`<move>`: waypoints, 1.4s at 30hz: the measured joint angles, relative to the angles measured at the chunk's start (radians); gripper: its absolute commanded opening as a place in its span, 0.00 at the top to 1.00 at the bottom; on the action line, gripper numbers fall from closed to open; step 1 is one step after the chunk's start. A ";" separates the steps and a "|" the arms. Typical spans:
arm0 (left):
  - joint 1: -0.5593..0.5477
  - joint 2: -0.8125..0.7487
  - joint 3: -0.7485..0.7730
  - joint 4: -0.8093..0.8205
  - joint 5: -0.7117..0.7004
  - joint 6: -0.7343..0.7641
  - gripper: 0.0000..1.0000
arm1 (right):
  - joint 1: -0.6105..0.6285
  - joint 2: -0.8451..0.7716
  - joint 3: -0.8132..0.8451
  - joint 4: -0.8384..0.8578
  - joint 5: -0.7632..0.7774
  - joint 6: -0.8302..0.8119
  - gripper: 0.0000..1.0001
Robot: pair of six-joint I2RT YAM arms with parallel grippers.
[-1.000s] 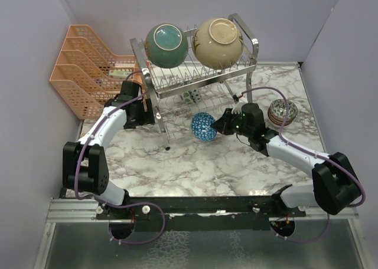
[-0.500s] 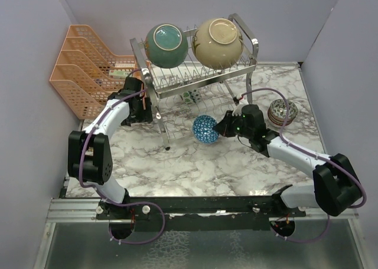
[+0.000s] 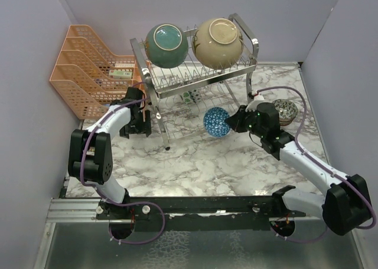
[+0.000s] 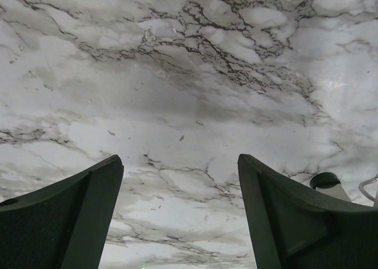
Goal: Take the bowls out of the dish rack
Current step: Place the bowl with the bowl.
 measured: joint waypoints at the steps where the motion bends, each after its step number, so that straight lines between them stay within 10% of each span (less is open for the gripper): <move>1: 0.002 0.000 -0.010 0.003 0.001 -0.003 0.19 | -0.020 -0.003 0.000 -0.009 0.000 -0.007 0.98; 42: 0.194 -0.312 -0.262 0.247 0.359 -0.064 0.20 | -0.578 -0.100 0.060 -0.310 0.193 -0.017 0.98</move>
